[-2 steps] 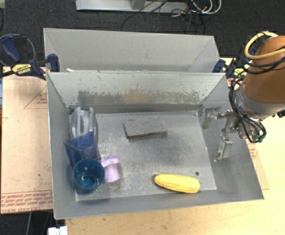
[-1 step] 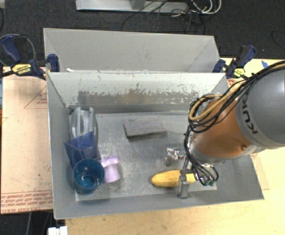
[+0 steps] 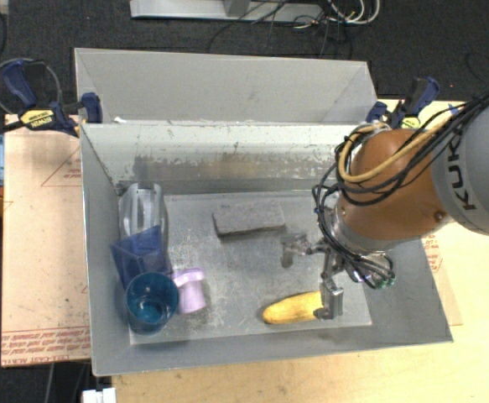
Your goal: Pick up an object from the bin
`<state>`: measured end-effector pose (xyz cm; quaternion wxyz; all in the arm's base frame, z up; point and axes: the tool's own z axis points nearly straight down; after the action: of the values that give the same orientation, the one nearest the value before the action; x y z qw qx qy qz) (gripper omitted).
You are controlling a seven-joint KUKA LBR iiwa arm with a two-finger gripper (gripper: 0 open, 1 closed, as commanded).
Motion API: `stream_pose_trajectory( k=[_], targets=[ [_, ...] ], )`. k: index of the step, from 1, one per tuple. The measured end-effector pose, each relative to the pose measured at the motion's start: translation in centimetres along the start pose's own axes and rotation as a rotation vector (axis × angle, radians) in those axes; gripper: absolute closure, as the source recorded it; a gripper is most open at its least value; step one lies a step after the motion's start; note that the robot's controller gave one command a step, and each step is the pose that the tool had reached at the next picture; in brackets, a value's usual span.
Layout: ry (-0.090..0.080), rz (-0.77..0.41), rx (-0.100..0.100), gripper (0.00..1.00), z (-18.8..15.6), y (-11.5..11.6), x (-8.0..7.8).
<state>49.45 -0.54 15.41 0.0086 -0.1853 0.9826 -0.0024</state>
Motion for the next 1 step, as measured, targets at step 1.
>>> stream_pose_trajectory(
  k=[1],
  targets=[
    [0.002, 0.320, -0.004, 0.00, 7.80, -0.98, 1.32]
  ],
)
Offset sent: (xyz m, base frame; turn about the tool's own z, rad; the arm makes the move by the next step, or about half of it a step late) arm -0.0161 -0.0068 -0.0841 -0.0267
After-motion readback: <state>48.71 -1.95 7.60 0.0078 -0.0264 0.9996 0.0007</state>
